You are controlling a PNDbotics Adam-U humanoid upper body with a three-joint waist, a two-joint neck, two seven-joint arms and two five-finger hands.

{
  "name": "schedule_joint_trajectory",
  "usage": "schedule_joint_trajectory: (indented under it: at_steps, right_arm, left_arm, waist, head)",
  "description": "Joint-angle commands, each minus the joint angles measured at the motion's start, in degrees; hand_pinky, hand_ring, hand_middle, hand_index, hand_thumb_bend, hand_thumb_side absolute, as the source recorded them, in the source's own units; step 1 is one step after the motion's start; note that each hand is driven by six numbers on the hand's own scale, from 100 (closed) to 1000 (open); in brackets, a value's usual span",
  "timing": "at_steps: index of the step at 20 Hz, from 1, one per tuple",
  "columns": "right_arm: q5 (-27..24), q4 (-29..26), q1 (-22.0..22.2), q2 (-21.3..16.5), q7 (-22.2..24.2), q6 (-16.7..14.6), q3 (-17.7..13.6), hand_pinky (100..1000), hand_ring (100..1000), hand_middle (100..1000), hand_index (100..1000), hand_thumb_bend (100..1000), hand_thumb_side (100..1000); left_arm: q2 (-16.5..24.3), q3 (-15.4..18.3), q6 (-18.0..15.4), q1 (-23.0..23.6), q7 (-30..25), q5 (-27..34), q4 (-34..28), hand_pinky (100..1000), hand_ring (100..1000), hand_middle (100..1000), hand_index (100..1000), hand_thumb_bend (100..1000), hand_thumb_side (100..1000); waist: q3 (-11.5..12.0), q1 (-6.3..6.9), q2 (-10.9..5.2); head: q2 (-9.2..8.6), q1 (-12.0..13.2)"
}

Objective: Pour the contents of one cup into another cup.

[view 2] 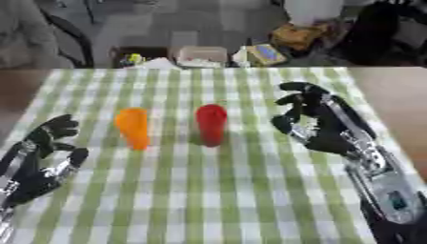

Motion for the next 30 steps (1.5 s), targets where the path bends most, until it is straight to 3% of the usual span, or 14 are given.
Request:
schedule_joint_trajectory:
  at_steps: [1, 8, 17, 30]
  right_arm:
    - [-0.55, -1.27, -0.82, -0.77, 0.22, -0.14, -0.03, 591, 753, 309, 833, 536, 451]
    - [-0.61, -1.22, -1.06, -0.59, 0.49, -0.13, 0.26, 591, 753, 308, 834, 534, 453]
    - [-0.76, -1.13, -1.32, -0.4, 0.82, -0.18, 0.59, 591, 753, 308, 834, 531, 455]
    - [-1.02, -1.04, -1.91, -0.08, 1.14, -0.28, 0.96, 591, 753, 306, 834, 523, 462]
  left_arm:
    - [0.59, -0.33, 0.03, -2.13, 1.3, -0.73, 1.84, 713, 831, 799, 930, 572, 565]
    - [-0.24, -1.99, -0.56, -7.09, 3.57, -3.42, 8.84, 705, 815, 784, 934, 638, 565]
    - [-1.93, -3.06, -1.37, -12.12, 7.65, -5.39, 16.89, 695, 801, 773, 934, 617, 559]
    - [-2.86, -3.65, -2.6, -16.17, 10.68, -8.19, 22.49, 690, 796, 776, 936, 633, 544]
  waist:
    - [-0.14, -0.15, -0.89]
    - [-0.65, -0.28, -0.77]
    - [-1.29, -0.68, -0.75]
    - [-2.54, -1.53, -0.24]
  head:
    - [-0.28, 0.22]
    - [-0.46, 0.64]
    - [-0.76, 1.16]
    - [-1.1, 1.56]
